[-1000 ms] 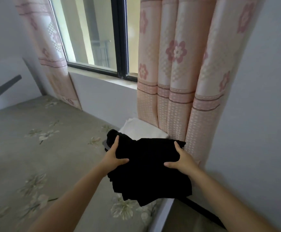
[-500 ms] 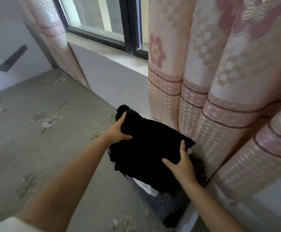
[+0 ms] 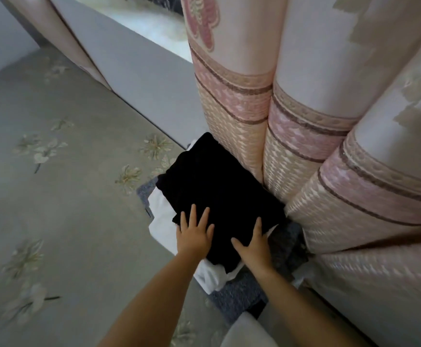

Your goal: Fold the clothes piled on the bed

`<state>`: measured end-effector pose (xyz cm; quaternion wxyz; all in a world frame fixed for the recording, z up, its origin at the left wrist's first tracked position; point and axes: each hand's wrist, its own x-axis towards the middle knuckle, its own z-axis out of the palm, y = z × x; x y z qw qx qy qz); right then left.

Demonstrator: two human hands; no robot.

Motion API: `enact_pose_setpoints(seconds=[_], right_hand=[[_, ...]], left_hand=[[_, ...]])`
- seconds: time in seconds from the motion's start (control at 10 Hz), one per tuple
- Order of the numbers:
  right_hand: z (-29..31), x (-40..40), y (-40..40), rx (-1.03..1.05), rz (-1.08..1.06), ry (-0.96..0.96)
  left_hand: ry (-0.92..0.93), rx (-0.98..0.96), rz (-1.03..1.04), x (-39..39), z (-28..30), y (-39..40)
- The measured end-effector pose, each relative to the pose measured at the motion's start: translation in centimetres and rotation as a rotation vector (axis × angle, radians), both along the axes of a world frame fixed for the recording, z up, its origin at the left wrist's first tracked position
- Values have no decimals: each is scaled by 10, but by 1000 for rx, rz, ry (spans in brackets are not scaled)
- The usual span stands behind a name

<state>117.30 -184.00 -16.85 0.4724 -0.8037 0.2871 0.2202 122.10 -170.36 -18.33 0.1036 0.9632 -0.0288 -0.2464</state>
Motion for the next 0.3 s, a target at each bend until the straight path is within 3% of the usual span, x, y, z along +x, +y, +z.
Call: enact_pose_setpoints(seconds=[0.2,0.3], right_hand=[[16,-4,1,-463,267,184],[29,-2,8,-601,367,50]], left_hand=[[34,34,-29,-14,11,11],[-22,74,-55,-21,23,24]])
